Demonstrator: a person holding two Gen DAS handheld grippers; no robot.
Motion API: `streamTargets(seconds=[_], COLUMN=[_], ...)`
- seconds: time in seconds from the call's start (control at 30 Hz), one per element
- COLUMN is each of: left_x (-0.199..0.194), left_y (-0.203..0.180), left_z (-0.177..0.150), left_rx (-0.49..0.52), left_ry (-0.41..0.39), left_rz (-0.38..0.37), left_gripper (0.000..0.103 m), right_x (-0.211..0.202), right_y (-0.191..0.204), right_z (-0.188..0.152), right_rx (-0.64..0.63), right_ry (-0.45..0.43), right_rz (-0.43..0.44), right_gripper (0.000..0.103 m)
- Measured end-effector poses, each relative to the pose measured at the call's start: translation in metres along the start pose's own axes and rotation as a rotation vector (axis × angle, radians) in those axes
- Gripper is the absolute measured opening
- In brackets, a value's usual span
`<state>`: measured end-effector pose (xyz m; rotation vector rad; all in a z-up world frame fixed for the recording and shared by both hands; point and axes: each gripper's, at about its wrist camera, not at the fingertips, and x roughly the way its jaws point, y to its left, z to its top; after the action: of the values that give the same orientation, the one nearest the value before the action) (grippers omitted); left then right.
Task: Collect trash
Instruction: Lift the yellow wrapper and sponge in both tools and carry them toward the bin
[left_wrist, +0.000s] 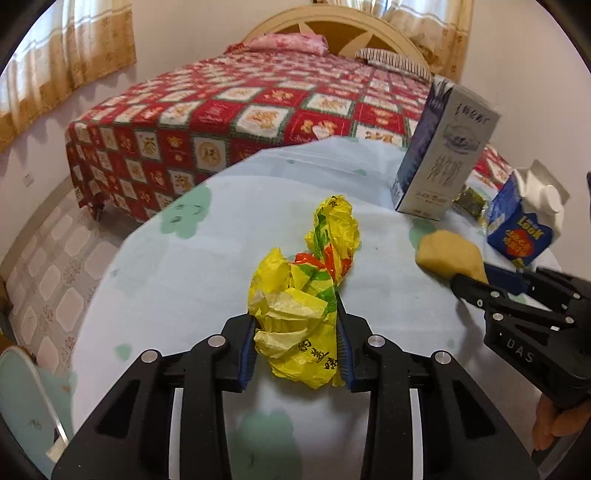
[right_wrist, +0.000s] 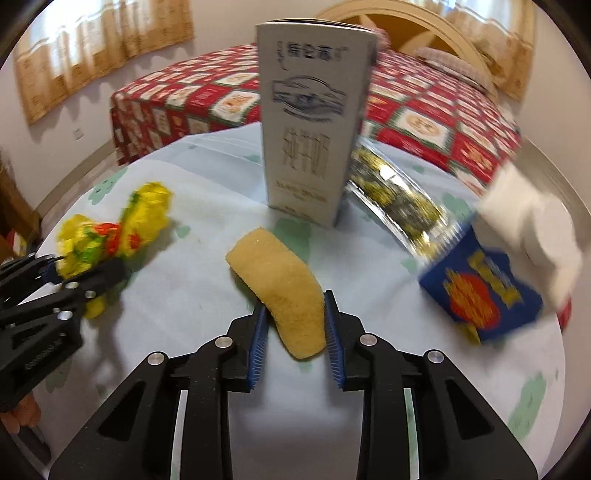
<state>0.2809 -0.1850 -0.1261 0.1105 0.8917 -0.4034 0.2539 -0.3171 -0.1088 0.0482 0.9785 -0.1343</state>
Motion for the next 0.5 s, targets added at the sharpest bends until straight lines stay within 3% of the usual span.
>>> streamTargets(seconds=[0.2, 0.3, 0.5], left_x=[-0.031, -0.040, -0.048], left_y=[0.012, 0.009, 0.014], left_z=[-0.021, -0.032, -0.051], left_rx=[-0.057, -0.032, -0.049], left_ry=[-0.022, -0.038, -0.048], left_rz=[0.018, 0.027, -0.015], left_gripper=[0.035, 0.035, 0.035], right_x=[-0.020, -0.032, -0.050], right_y=[0.004, 0.006, 0.014], right_z=[-0.029, -0.045, -0.073], right_rx=[0.079, 0.116, 0.167], right_ry=[0.032, 0.050, 0.069], right_rz=[-0.081, -0.125, -0.215], right_gripper=[0.029, 0.029, 0.029])
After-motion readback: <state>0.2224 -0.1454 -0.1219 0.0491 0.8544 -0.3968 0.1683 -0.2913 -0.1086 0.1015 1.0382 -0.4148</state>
